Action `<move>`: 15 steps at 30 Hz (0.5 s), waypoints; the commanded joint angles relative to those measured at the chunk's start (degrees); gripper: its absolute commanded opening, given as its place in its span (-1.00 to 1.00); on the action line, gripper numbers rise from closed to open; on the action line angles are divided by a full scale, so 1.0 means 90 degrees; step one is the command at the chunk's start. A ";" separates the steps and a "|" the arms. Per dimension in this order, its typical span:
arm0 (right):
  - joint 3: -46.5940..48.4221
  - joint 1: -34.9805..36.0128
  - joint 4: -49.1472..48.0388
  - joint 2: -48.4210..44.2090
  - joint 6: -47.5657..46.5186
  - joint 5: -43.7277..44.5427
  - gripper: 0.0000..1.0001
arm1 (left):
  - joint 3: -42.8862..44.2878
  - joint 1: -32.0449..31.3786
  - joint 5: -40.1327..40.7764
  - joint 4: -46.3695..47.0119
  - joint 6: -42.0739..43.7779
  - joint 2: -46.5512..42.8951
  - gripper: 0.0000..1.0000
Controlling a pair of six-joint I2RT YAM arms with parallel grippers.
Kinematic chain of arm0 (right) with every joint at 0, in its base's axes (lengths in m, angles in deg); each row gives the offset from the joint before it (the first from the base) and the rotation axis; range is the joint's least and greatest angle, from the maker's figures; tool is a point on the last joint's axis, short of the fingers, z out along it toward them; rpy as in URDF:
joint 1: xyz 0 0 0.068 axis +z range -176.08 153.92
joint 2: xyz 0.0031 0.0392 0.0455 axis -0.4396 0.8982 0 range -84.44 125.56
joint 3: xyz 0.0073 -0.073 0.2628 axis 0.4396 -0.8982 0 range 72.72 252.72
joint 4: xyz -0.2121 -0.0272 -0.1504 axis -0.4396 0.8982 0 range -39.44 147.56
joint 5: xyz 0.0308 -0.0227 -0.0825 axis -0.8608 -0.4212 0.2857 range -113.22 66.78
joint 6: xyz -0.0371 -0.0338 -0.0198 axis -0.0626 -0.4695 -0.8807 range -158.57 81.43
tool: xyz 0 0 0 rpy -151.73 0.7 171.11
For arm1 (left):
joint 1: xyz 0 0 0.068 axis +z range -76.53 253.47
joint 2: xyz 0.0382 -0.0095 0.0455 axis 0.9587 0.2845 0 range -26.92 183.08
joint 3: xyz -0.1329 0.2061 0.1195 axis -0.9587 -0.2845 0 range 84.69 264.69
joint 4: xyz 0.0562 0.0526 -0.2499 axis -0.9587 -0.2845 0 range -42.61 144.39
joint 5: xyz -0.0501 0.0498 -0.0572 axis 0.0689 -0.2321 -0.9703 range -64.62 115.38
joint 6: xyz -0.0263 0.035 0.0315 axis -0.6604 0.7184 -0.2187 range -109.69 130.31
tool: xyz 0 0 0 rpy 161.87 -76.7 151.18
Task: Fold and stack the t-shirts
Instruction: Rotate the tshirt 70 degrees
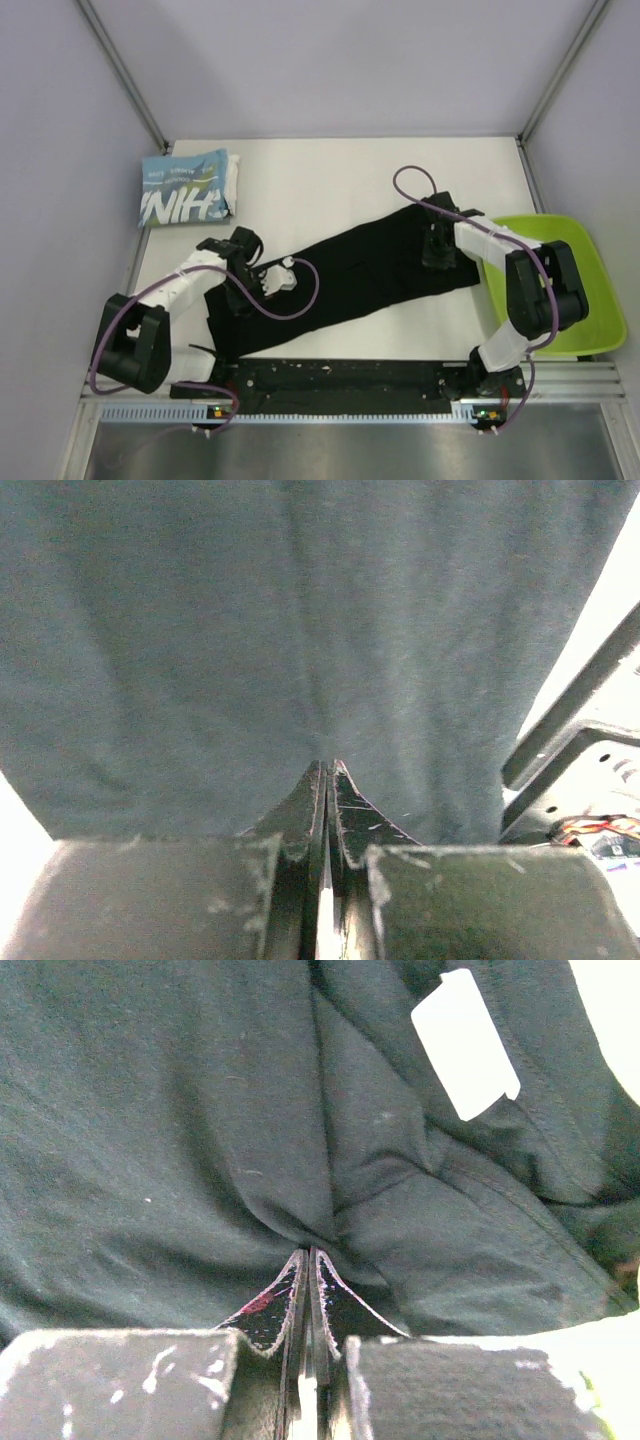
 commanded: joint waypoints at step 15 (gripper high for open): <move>0.2111 -0.0534 0.1209 0.2101 -0.0718 0.0821 -1.00 | -0.0710 0.1847 0.1656 0.1610 0.0454 0.0542 -1.00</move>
